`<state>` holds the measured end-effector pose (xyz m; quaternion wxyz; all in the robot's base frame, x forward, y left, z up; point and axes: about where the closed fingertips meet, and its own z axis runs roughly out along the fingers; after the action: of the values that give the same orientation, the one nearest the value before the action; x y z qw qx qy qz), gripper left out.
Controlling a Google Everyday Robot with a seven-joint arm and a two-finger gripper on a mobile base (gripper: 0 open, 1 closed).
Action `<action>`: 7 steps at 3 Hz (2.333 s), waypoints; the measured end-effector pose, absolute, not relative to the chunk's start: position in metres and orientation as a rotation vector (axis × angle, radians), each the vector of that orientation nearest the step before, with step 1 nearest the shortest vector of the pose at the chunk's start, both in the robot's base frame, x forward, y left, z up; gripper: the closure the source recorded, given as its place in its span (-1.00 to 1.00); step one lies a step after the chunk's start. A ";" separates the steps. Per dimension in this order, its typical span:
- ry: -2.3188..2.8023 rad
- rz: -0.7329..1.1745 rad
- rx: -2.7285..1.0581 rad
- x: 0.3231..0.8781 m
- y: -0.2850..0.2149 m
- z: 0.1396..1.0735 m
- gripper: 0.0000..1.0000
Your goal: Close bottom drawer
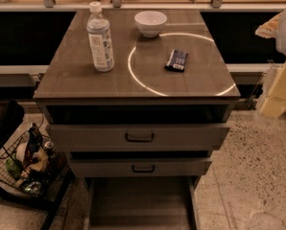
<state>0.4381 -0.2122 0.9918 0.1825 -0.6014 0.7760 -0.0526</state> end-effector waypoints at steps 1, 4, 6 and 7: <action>2.190 -0.148 -1.697 0.438 -0.212 0.992 -1.00; 2.322 -0.150 -1.593 0.389 -0.243 0.854 -1.00; 2.365 -0.059 -1.713 0.325 -0.243 0.728 -0.65; 2.373 -0.053 -1.718 0.320 -0.244 0.721 -0.17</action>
Offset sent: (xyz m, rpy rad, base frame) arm -0.0221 -0.0231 -0.1070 0.1045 0.0847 -0.1518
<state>0.3201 -0.2437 0.7213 0.1053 -0.5831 0.8053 -0.0179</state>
